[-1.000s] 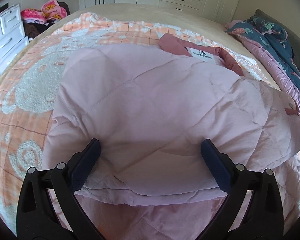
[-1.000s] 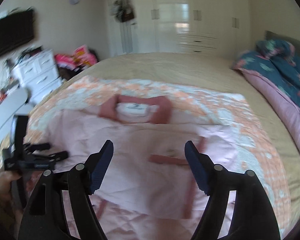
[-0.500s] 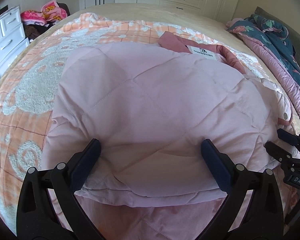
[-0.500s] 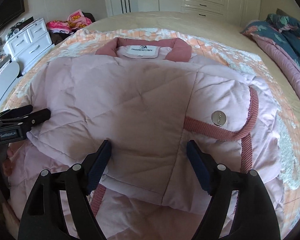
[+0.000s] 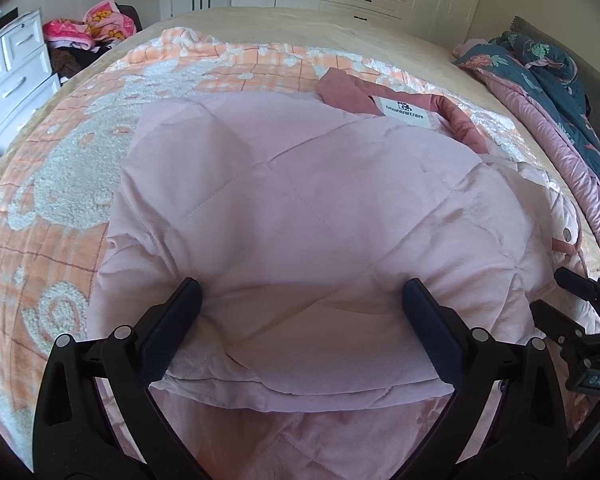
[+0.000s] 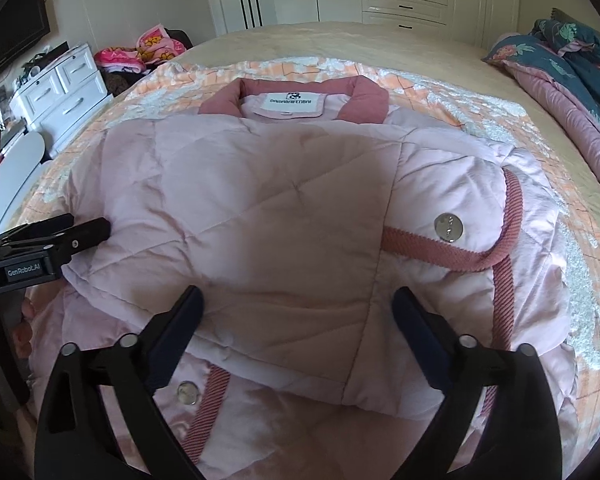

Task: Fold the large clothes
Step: 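Open the right tool and move both tools over the jacket toward the hem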

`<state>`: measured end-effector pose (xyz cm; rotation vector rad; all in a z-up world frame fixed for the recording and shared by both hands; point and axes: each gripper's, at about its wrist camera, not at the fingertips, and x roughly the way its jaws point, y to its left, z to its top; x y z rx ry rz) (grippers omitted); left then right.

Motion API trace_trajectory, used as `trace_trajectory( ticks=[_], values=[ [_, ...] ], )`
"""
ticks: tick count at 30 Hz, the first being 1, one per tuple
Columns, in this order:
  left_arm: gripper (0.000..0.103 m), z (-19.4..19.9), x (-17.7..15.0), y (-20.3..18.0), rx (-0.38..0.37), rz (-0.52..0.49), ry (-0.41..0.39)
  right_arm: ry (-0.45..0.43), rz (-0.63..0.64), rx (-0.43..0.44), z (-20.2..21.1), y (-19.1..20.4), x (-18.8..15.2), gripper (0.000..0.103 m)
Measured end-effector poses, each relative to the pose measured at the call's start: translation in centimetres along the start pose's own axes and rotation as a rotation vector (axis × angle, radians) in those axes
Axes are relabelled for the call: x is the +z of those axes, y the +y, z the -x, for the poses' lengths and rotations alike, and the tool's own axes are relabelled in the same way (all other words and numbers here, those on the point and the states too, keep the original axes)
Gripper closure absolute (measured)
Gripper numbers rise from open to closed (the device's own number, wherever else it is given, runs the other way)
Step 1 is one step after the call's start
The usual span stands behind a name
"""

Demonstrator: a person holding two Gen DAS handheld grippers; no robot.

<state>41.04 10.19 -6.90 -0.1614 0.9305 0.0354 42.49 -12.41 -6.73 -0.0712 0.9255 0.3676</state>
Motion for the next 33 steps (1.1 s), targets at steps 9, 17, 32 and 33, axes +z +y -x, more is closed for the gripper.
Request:
trace_trajectory(
  ticks=[9, 17, 32, 33],
  values=[
    [0.008, 2.2, 0.2, -0.4, -0.030, 0.014, 0.003, -0.037, -0.022, 0.014, 2.9, 0.1, 0.3, 0.005],
    [0.008, 5.5, 0.5, -0.9, -0.071, 0.026, -0.028, -0.097, -0.051, 0.020, 6.3, -0.2, 0.7, 0.004],
    [0.008, 11.4, 0.7, 0.7, -0.080, 0.087, -0.114, -0.195, -0.073, 0.035, 11.5, -0.6, 1.2, 0.004],
    [0.008, 11.7, 0.6, 0.8, -0.078, 0.087, -0.117, -0.201, -0.072, 0.036, 11.9, -0.6, 1.2, 0.004]
  ],
)
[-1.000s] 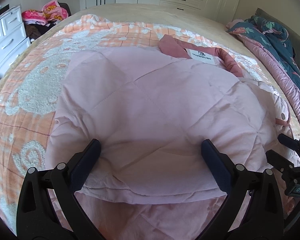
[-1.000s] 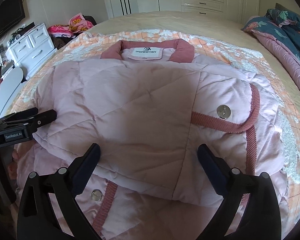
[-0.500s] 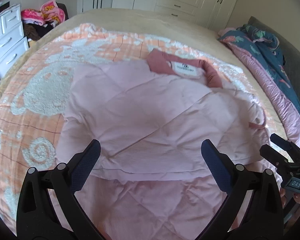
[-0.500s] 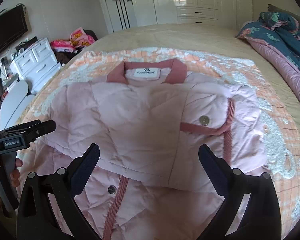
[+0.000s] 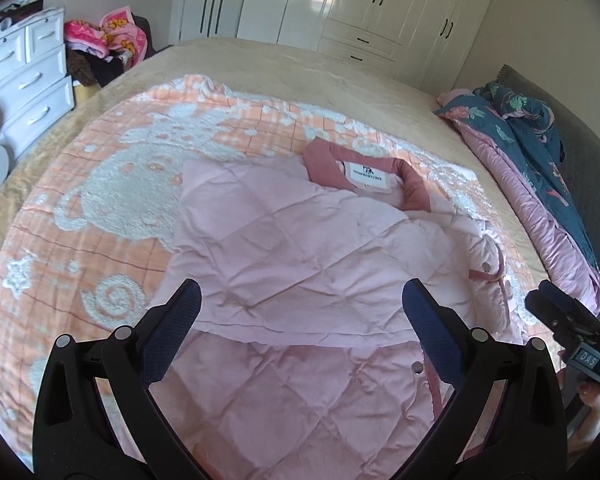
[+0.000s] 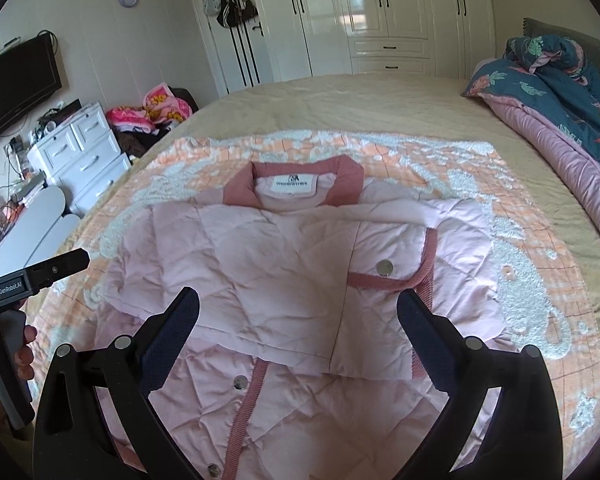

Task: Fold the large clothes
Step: 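Open the right tool and move both tools over the jacket toward the hem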

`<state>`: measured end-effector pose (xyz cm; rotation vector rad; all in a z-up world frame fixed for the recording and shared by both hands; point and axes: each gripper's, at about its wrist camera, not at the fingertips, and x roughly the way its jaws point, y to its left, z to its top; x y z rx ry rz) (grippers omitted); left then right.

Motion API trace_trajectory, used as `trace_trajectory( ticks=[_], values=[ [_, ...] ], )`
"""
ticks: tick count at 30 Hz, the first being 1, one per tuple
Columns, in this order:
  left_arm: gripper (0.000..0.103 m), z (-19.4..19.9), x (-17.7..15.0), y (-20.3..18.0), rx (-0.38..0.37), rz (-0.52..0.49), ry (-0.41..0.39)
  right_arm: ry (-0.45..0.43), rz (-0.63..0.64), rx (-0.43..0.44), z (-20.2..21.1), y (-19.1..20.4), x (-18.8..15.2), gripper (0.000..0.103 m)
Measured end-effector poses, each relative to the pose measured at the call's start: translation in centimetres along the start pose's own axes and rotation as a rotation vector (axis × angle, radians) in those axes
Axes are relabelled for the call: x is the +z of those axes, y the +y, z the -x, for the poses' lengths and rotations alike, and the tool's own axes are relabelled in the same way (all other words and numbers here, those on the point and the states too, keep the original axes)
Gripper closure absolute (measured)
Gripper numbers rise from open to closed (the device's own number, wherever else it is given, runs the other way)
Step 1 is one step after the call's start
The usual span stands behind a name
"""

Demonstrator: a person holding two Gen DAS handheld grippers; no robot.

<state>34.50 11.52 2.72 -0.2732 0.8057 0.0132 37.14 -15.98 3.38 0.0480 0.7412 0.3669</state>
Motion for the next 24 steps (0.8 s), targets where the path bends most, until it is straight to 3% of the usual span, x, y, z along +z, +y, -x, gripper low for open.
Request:
trace_trajectory(
  ticks=[24],
  values=[
    [0.008, 10.0, -0.1, 0.8, -0.020, -0.054, -0.172, -0.127, 0.064, -0.002, 7.6, 2.3, 0.3, 0.004]
  ],
)
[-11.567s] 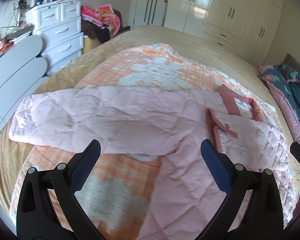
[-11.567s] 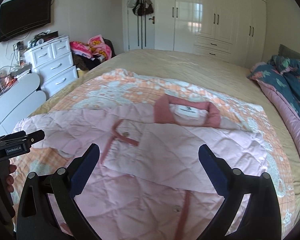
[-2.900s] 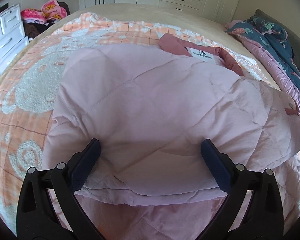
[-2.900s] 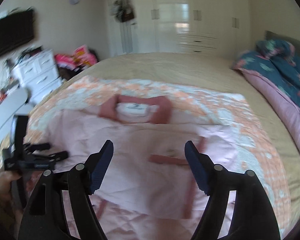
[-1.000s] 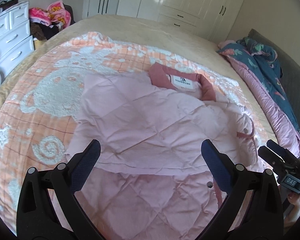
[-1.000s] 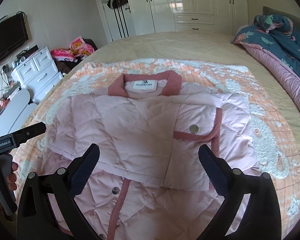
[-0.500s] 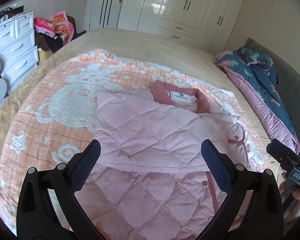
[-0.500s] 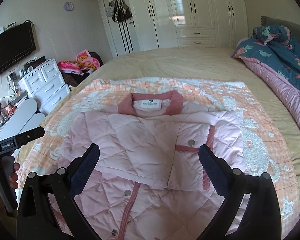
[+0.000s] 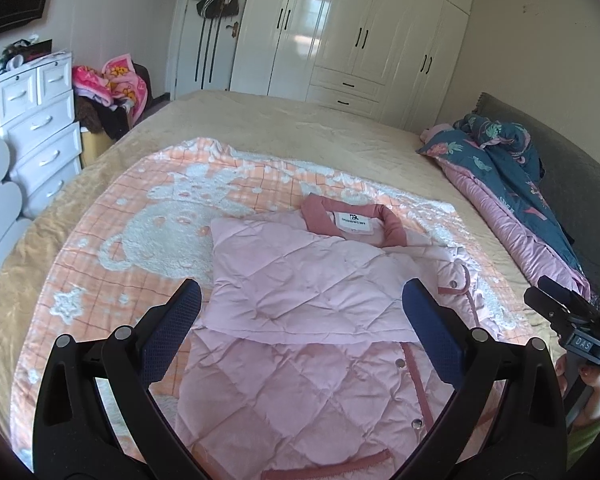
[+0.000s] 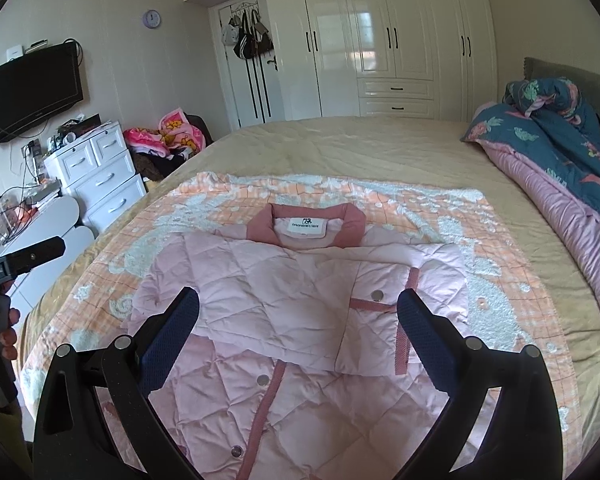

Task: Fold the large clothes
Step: 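Open the right tool and move both tools over the jacket toward the hem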

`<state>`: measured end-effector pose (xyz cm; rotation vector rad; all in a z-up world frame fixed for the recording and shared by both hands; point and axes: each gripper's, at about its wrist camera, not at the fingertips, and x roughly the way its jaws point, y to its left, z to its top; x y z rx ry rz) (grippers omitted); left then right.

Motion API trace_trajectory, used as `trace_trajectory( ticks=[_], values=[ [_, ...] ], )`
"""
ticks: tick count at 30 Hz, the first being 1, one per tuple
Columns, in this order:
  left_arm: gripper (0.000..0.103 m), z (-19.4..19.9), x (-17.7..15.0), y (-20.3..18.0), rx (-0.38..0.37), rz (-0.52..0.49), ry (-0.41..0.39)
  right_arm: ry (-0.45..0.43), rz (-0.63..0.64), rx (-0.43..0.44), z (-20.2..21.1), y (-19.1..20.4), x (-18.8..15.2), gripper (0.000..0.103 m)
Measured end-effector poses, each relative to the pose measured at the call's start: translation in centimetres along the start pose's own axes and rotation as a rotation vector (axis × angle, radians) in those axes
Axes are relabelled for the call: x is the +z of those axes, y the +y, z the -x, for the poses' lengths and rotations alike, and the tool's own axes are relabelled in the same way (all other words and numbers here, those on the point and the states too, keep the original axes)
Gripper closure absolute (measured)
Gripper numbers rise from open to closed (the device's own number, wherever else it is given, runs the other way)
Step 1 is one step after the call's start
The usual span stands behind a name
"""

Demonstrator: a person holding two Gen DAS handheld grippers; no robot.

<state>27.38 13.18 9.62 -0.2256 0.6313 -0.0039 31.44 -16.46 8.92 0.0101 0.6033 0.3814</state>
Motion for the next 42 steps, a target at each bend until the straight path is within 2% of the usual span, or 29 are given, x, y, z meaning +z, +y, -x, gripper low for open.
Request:
trace_trajectory(
  ticks=[12, 27, 42],
  values=[
    [0.008, 2.5, -2.9, -0.5, 0.031, -0.053, -0.002, -0.007, 0.009, -0.007, 2.3, -0.1, -1.5, 0.004],
    [0.008, 5.0, -7.9, -2.2, 0.021, -0.057, 0.026, 0.007, -0.013, -0.018, 5.2, -1.4, -4.7, 0.004],
    [0.008, 7.8, -10.8, -1.7, 0.064, -0.039, 0.062, 0.031, -0.054, -0.034, 8.6, -2.9, -7.7, 0.004]
  ],
)
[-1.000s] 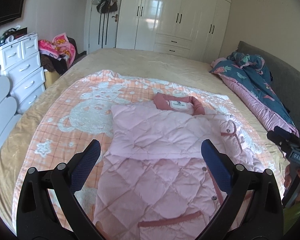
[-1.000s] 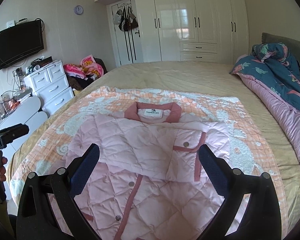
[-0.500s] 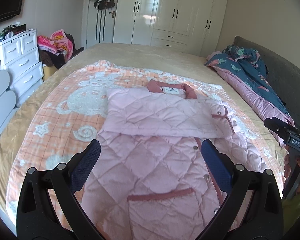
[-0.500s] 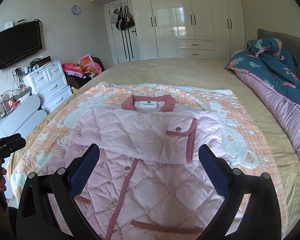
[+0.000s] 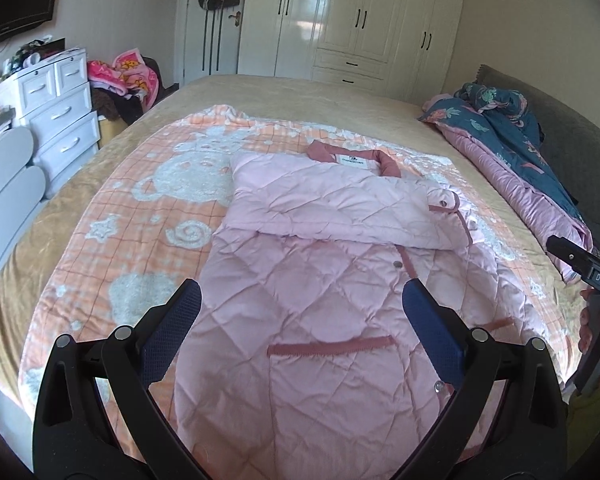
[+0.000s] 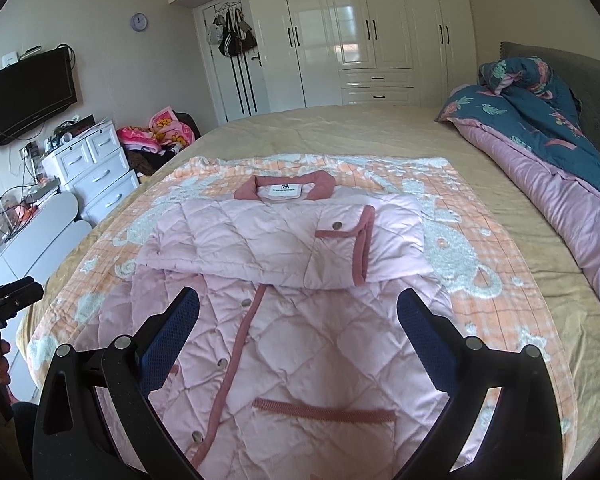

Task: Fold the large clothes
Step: 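Open the right tool and move both tools over the jacket toward the hem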

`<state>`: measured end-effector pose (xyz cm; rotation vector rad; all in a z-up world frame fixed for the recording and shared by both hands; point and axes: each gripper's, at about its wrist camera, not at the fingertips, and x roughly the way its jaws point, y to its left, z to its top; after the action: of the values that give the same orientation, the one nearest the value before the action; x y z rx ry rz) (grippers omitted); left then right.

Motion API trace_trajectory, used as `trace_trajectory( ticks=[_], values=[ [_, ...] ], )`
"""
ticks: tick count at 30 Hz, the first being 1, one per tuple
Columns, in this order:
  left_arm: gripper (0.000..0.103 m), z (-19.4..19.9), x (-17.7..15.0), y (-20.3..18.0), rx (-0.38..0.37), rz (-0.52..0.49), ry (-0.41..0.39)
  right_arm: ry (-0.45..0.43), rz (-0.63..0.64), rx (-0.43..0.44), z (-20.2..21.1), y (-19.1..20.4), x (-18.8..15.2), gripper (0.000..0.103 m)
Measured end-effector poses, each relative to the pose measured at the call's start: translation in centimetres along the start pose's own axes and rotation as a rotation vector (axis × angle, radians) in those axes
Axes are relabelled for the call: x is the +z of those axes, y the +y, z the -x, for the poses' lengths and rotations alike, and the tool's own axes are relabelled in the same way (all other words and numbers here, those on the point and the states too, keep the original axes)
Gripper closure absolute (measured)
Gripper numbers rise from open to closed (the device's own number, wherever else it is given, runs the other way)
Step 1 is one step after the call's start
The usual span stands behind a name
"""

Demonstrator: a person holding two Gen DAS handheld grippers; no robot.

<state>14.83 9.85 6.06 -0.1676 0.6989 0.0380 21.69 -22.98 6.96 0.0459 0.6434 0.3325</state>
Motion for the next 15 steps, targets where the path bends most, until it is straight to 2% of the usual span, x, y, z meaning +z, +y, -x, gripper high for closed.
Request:
trace_trajectory(
  ticks=[15],
  values=[
    [0.008, 1.5, -2.8, 1.5, 0.055, 0.016, 0.036, 0.073, 0.012, -0.047, 2.6, -1.7, -4.0, 0.004]
  ],
)
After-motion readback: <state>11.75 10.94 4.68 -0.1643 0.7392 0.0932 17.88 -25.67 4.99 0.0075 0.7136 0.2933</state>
